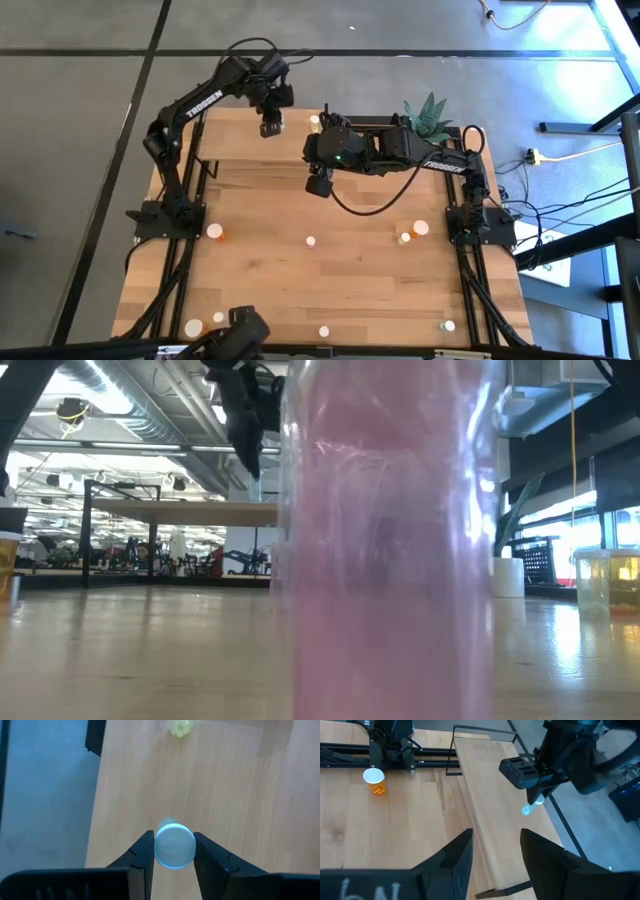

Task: Pick and place medicine bottles onto shelf by color
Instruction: Put the top blue pill bottle on the shelf, then put the top left orange pill bottle on the shelf

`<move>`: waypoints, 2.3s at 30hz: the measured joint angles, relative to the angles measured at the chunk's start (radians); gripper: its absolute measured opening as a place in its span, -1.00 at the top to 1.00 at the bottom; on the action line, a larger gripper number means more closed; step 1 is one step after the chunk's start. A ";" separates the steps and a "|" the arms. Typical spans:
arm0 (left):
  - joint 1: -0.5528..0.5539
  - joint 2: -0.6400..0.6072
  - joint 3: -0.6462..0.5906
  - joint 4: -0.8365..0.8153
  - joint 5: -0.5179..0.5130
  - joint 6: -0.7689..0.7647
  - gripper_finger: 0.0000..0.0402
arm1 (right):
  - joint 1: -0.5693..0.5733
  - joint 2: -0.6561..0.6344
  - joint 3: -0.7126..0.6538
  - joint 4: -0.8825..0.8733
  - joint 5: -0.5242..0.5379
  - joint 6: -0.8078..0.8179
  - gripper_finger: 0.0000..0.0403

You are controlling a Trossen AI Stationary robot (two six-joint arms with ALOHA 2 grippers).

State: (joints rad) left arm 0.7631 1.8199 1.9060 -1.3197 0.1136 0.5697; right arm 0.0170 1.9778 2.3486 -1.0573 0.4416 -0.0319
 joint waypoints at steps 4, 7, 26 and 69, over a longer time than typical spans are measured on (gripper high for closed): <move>-0.002 0.021 0.000 0.010 0.009 0.002 0.53 | 0.000 0.000 0.000 0.000 0.000 0.001 0.18; -0.001 0.027 -0.001 0.020 0.012 0.008 0.53 | 0.000 0.000 0.000 0.000 0.000 0.002 0.18; 0.007 0.049 -0.002 0.061 0.002 0.027 0.53 | 0.000 0.000 0.000 0.001 0.000 0.002 0.18; 0.010 0.049 -0.002 0.063 -0.014 0.035 0.06 | 0.000 0.000 0.000 0.002 0.000 0.000 0.18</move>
State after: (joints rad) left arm 0.7727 1.8687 1.9045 -1.2564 0.0994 0.6044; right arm 0.0170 1.9778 2.3486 -1.0550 0.4416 -0.0319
